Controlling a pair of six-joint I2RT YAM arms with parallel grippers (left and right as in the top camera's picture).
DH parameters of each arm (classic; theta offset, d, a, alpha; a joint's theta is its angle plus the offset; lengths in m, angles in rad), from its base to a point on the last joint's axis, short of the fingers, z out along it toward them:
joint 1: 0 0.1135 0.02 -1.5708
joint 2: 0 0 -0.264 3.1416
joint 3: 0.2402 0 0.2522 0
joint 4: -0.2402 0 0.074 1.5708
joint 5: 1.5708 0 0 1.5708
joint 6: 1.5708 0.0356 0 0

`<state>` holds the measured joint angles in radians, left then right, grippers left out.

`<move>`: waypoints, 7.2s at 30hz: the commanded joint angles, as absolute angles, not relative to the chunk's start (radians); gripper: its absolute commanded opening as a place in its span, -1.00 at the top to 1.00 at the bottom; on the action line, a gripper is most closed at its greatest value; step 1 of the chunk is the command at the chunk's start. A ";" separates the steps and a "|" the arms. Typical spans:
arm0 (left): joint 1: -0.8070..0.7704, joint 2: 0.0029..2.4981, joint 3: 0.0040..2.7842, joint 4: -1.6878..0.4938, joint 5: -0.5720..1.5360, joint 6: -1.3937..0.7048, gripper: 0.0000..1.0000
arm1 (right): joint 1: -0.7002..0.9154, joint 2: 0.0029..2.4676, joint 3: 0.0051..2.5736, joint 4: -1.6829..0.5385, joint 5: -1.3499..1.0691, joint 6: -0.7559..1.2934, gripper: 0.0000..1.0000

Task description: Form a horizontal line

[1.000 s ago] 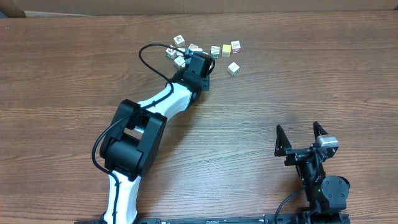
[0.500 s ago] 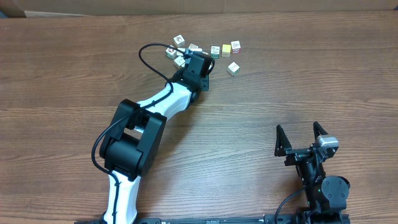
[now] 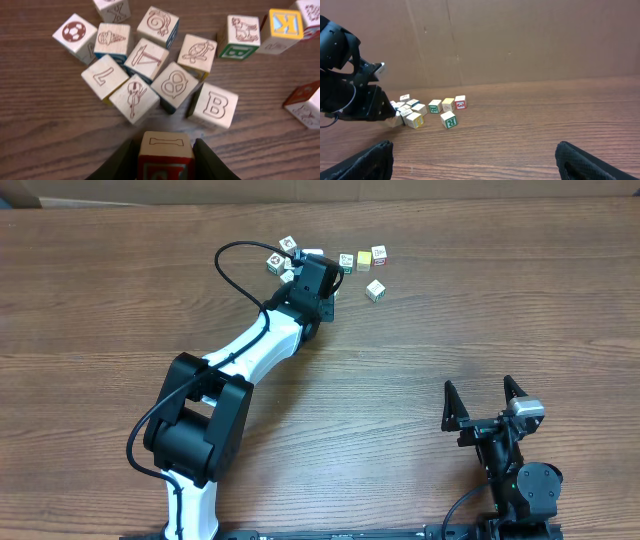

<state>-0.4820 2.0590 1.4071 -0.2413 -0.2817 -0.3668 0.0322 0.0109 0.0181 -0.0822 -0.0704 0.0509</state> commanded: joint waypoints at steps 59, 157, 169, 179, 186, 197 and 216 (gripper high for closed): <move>-0.564 1.982 1.414 -0.624 -0.281 -0.606 0.40 | 0.027 0.003 0.008 -0.079 -0.062 0.044 -1.00; -0.563 2.053 1.361 -0.595 -0.314 -0.605 0.41 | 0.027 0.003 0.008 -0.079 -0.062 0.044 -1.00; -0.563 2.053 1.361 -0.602 -0.287 -0.605 0.42 | 0.027 0.003 0.008 -0.079 -0.062 0.044 -1.00; -0.563 2.053 1.361 -0.607 -0.287 -0.597 0.42 | 0.027 0.003 0.008 -0.079 -0.062 0.044 -1.00; -0.563 2.053 1.361 -0.620 -0.275 -0.597 0.43 | 0.027 0.003 0.008 -0.079 -0.062 0.044 -1.00; -0.564 2.053 1.361 -0.619 -0.256 -0.597 0.45 | 0.027 0.003 0.008 -0.079 -0.062 0.044 -1.00; -0.564 2.053 1.361 -0.620 -0.212 -0.584 0.46 | 0.027 0.003 0.008 -0.079 -0.062 0.044 -1.00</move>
